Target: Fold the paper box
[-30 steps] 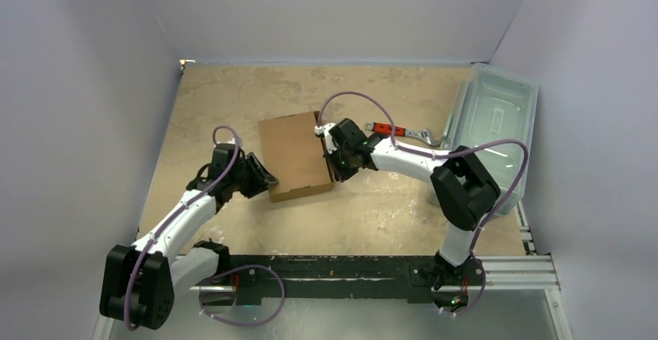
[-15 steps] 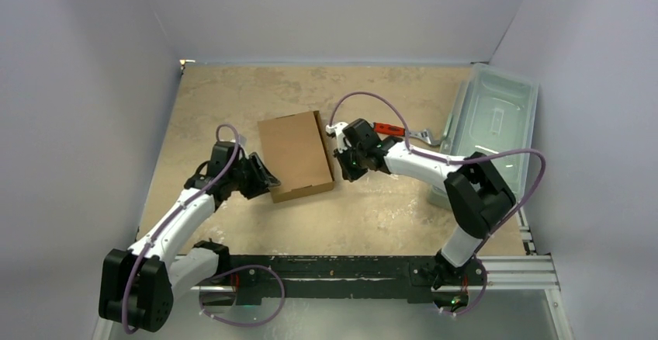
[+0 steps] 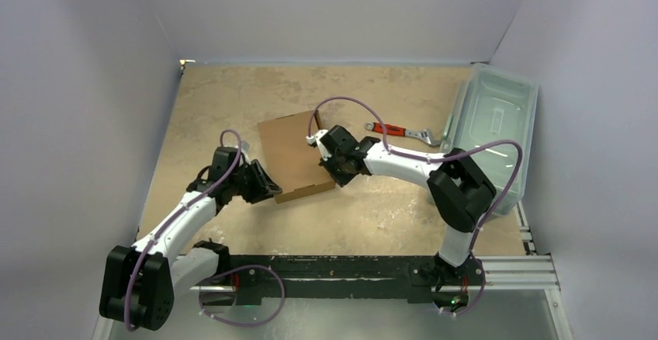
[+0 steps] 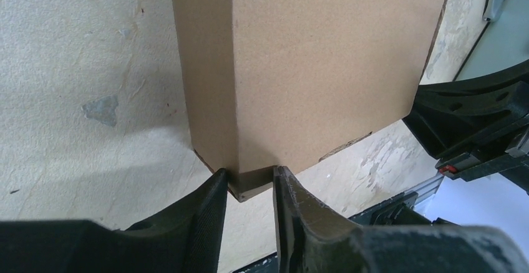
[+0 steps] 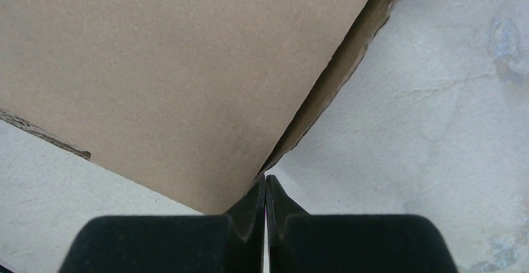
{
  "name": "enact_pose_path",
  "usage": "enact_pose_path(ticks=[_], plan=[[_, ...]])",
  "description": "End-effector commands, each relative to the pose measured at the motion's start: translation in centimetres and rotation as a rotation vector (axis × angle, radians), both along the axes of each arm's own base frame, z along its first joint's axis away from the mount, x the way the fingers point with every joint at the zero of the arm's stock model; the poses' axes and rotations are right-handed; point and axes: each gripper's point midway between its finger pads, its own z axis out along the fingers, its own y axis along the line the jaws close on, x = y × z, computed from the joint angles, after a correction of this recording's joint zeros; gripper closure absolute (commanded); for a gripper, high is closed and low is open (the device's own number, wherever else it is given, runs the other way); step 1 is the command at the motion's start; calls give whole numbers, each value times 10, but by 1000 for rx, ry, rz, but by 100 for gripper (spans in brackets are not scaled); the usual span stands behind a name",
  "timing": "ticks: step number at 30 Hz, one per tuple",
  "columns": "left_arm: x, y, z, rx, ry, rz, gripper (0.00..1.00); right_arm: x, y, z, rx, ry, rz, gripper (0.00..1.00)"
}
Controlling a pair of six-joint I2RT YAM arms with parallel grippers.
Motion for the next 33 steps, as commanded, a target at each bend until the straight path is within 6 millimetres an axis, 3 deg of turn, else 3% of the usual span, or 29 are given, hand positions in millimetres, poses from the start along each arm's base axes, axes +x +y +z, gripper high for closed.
enact_pose_path(ticks=[1, 4, 7, 11, 16, 22, 33], plan=[[5, -4, 18, 11, -67, -34, 65, 28, 12, 37, 142, -125, 15, 100], [16, 2, 36, 45, -138, -22, 51, 69, -18, 55, 154, -165, -64, 100], [31, 12, 55, 81, -203, 4, 37, 105, -31, 81, 188, -213, -85, 100], [58, 35, 71, 131, -256, 50, 22, 150, -27, 100, 255, -220, -1, 100], [110, 65, 71, 111, -276, 128, 21, 212, -13, 100, 296, -219, -41, 100], [164, 71, 70, 116, -297, 113, 20, 240, 4, 94, 332, -231, -66, 100], [201, 75, 27, 141, -198, 116, 22, 256, 36, 62, 337, -204, -70, 100]])
